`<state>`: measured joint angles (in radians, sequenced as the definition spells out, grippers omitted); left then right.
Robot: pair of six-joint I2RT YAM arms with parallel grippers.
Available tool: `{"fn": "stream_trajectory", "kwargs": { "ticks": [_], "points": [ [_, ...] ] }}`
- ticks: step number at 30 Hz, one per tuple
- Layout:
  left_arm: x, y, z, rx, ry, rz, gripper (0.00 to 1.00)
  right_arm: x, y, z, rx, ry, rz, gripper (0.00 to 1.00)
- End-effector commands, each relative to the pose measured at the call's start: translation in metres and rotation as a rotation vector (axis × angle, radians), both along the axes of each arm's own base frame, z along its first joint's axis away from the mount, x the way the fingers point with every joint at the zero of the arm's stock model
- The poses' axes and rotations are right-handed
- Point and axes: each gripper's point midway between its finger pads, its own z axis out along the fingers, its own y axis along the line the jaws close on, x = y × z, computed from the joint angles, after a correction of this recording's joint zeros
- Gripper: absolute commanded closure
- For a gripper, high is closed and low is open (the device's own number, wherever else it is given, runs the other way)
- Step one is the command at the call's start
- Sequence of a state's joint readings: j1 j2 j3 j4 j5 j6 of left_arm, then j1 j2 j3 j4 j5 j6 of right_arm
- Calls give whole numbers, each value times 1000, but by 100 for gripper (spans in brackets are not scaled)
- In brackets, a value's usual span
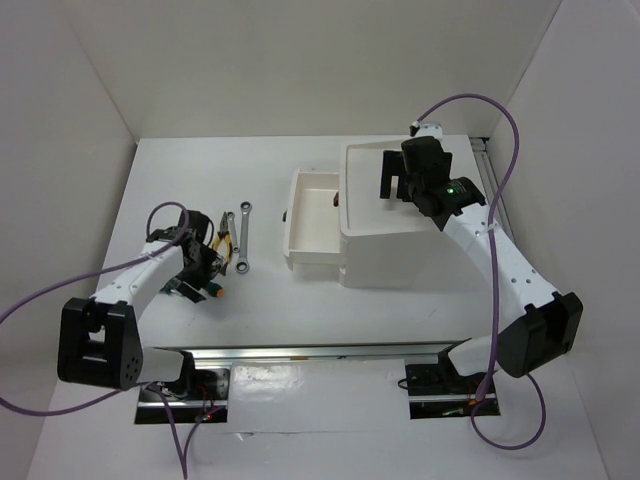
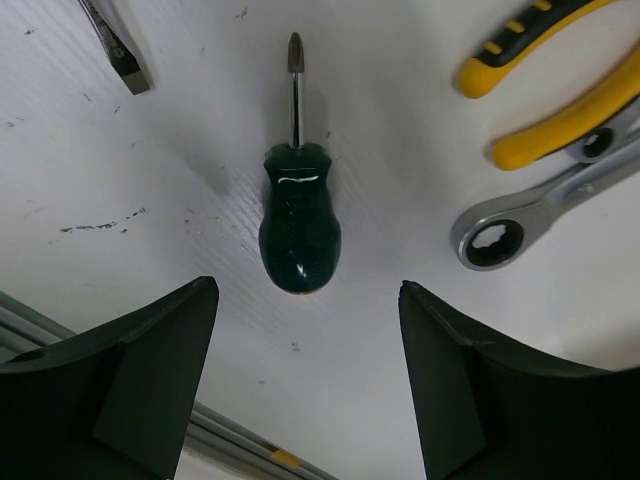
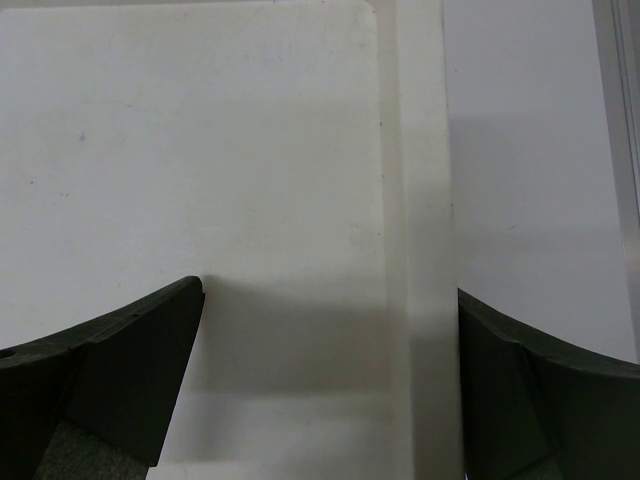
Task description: Sort the tools into containers
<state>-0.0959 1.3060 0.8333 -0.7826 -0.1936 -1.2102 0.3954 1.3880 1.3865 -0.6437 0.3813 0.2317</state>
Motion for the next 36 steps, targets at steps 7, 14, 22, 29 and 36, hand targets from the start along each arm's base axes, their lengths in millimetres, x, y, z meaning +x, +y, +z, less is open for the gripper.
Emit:
{"fn": "stream_trajectory", "kwargs": {
  "ticks": [7,14,22,29,36],
  "points": [
    [-5,-5,-33,12,65,32,19,-34,32,-54,-43,214,168,0],
    [-16,6,-54,44,130,59,44,-35,30,-48,-42,195,161,0],
    [-3,10,-49,58,121,-18,100,-37,27,-46,-48,192,155,0],
    [28,-7,61,180,-142,-162,100,-36,25,-45,-54,190,147,0],
    [74,-82,184,-17,-681,-538,100,-37,22,-46,-66,195,137,0]
  ]
}}
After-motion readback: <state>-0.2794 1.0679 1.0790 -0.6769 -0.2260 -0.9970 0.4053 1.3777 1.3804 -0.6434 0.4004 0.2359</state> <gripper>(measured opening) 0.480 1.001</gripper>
